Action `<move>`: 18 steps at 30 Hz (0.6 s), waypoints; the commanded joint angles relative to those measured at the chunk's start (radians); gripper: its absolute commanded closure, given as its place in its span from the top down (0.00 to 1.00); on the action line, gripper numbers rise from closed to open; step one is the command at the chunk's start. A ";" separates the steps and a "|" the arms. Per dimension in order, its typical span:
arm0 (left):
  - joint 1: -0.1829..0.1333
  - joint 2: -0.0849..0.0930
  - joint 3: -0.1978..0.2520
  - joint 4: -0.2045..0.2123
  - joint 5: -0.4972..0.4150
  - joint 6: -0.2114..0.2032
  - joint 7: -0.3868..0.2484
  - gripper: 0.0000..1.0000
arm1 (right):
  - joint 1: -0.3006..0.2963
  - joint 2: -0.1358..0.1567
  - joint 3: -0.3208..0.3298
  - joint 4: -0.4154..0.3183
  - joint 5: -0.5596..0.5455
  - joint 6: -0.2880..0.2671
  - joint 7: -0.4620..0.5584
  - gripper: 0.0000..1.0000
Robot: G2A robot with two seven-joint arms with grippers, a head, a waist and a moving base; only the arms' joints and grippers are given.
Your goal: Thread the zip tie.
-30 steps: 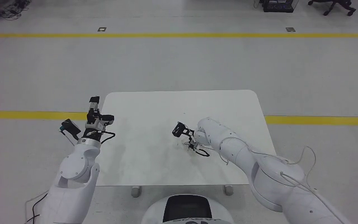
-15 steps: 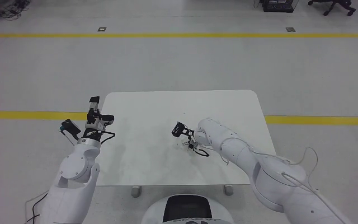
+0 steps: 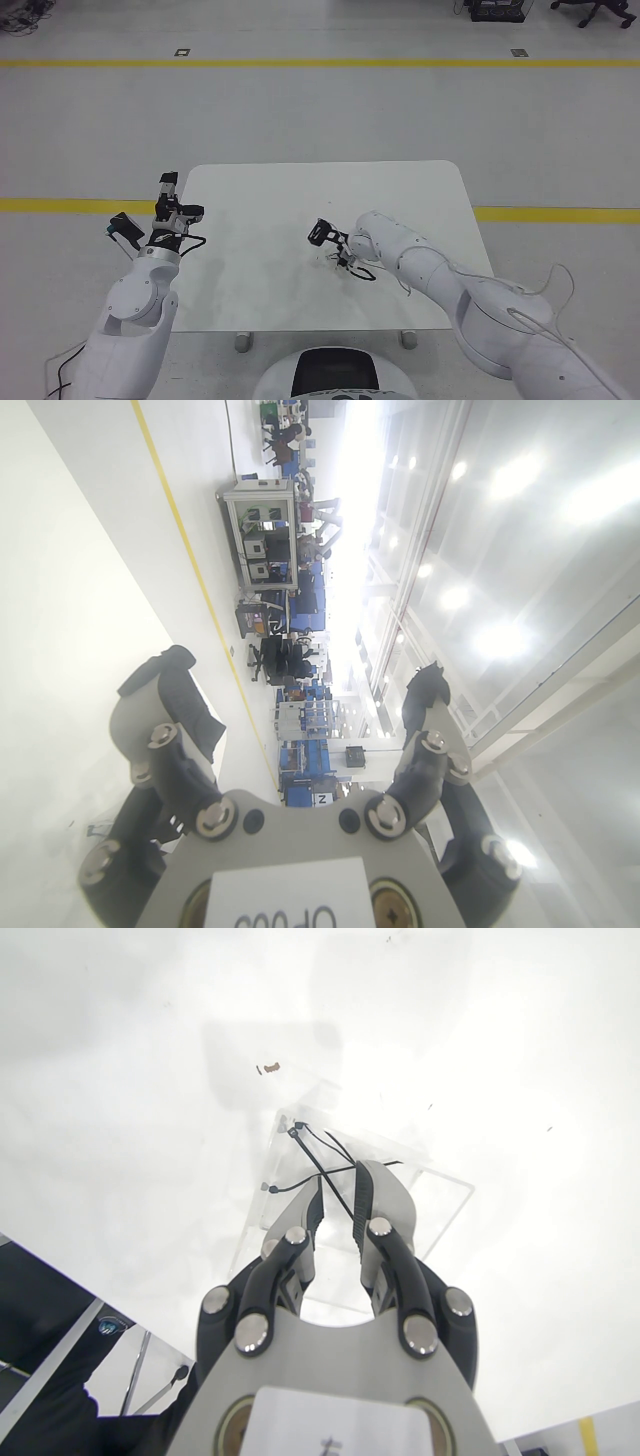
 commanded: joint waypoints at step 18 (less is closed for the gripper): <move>0.000 0.000 0.000 0.000 0.000 0.000 0.000 1.00 | -0.003 -0.003 0.000 0.015 0.012 0.000 0.018 0.00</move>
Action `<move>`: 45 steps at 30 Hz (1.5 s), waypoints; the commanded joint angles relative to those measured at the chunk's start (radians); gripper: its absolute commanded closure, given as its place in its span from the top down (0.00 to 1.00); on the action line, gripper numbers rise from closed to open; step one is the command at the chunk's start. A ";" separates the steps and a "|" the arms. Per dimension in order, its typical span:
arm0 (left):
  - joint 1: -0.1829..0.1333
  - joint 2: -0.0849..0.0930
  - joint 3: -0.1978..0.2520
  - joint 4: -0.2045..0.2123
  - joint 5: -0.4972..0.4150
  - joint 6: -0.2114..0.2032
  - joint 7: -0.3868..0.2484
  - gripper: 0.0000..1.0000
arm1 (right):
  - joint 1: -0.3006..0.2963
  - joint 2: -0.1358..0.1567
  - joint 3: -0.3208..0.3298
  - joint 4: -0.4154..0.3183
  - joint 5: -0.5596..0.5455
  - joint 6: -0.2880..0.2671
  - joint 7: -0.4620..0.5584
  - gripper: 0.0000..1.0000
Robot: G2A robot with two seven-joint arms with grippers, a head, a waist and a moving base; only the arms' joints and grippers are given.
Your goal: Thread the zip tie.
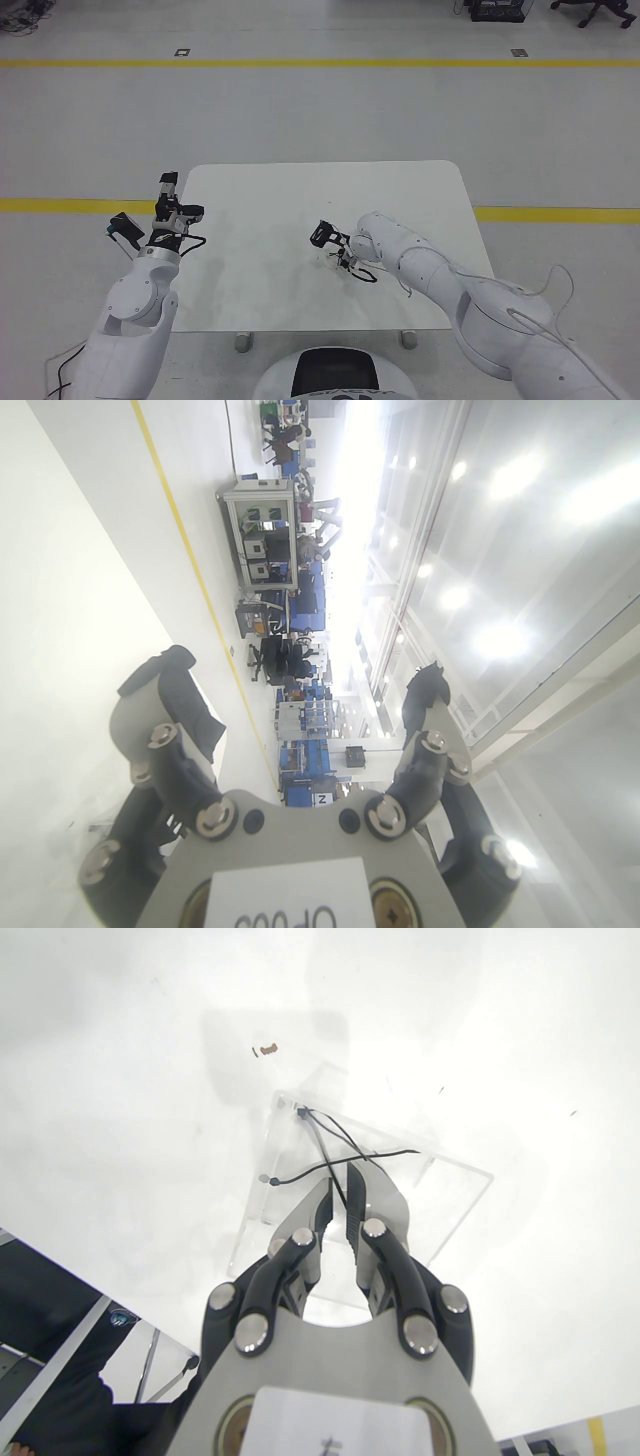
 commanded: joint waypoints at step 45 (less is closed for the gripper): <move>0.000 0.000 0.000 0.000 0.000 0.000 0.000 1.00 | -0.001 0.325 0.000 -0.427 0.154 0.000 -0.252 0.00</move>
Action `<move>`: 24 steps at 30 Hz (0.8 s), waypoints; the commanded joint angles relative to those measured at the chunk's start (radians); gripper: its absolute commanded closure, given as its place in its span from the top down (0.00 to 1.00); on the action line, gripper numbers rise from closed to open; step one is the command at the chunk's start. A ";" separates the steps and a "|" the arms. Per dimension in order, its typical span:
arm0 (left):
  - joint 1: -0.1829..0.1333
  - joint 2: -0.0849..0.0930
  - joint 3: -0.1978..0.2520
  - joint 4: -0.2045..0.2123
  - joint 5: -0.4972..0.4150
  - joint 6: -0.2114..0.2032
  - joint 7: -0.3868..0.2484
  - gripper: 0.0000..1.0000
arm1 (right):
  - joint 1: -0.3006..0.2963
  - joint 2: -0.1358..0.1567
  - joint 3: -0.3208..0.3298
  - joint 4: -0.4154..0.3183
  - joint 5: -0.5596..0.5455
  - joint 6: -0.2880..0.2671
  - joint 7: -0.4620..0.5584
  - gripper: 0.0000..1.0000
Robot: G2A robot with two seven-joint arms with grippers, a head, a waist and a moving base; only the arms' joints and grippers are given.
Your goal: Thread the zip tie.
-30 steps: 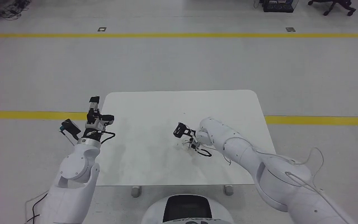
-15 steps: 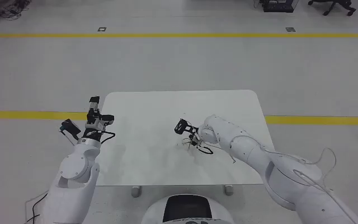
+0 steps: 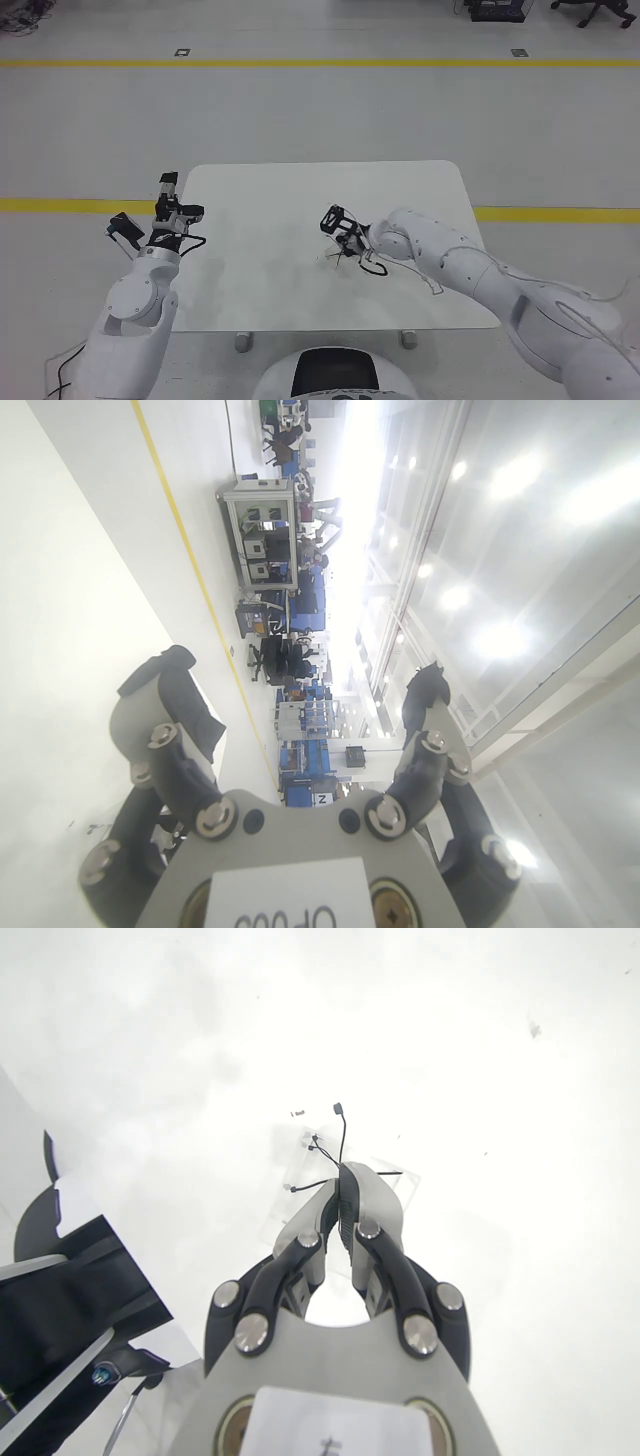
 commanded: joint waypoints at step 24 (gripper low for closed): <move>0.000 0.000 0.000 0.000 0.000 0.000 0.000 1.00 | -0.086 0.150 0.049 -0.270 0.247 0.000 -0.273 0.00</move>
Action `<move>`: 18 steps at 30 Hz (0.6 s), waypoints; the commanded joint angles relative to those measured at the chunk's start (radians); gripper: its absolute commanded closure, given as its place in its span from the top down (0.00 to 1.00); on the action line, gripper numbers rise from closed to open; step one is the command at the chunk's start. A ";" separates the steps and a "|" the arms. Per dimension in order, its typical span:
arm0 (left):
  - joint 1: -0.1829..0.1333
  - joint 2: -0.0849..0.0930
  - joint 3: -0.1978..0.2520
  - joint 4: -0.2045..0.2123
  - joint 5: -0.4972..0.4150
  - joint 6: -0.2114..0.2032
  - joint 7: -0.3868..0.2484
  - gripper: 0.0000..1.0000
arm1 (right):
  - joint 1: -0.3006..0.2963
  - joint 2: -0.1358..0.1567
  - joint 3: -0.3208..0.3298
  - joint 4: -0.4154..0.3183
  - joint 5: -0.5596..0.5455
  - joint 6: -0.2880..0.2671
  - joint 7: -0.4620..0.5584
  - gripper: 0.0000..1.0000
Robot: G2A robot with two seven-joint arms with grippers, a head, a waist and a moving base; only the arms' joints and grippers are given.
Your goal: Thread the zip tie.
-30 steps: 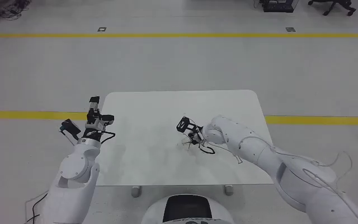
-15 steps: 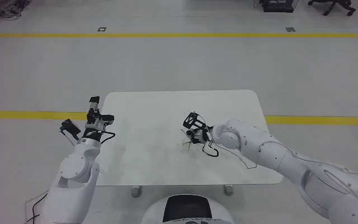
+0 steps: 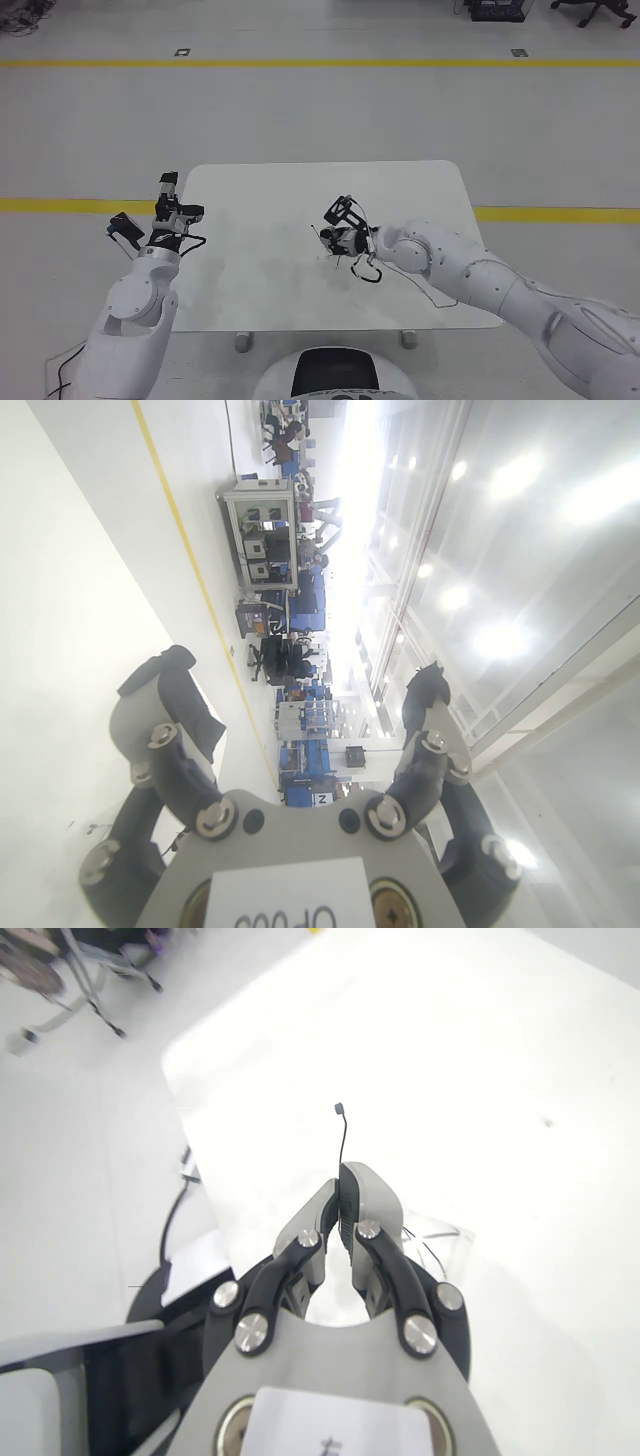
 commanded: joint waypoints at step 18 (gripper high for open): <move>0.000 0.000 0.000 0.000 0.000 0.000 0.000 1.00 | -0.037 0.058 0.007 -0.114 0.175 0.000 -0.051 0.00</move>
